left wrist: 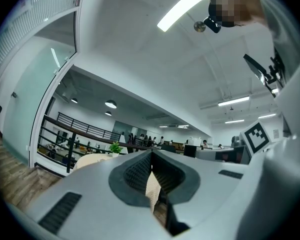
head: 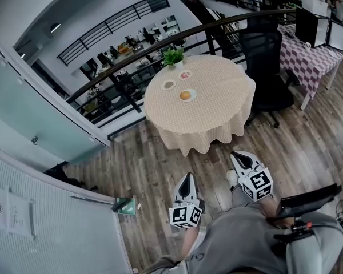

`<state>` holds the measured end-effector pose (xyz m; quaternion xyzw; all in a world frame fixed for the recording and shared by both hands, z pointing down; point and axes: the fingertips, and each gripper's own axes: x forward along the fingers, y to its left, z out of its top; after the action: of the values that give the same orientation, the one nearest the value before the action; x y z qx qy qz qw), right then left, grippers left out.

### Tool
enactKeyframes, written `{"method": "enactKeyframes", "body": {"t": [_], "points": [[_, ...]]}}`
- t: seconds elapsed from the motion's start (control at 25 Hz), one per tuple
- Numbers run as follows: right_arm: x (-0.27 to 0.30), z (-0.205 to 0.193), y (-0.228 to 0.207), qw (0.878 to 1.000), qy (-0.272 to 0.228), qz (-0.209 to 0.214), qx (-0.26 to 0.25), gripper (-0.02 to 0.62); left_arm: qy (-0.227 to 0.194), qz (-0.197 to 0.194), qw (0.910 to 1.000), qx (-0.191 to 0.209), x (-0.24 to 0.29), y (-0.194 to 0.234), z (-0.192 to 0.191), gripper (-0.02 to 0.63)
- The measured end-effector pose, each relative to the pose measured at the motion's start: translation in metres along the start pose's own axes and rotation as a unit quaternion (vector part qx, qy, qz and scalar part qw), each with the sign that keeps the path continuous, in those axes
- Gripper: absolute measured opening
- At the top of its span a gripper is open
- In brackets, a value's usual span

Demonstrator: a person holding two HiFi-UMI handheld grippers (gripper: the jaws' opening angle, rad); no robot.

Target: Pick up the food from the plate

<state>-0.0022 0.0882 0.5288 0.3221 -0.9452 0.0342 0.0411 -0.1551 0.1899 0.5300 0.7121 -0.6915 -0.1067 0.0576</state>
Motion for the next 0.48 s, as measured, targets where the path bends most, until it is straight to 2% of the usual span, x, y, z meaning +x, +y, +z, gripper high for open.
{"method": "enactKeyframes", "body": {"t": [0.16, 0.48], "points": [[0.034, -0.003, -0.018, 1.0, 0.004, 0.009, 0.006, 0.017, -0.011, 0.011, 0.9999, 0.004, 0.031, 0.015, 0.004, 0.011], [0.11, -0.008, -0.064, 0.999, 0.019, 0.029, 0.017, 0.017, -0.01, 0.035, 0.9992, -0.018, 0.103, 0.052, -0.004, 0.011]]}}
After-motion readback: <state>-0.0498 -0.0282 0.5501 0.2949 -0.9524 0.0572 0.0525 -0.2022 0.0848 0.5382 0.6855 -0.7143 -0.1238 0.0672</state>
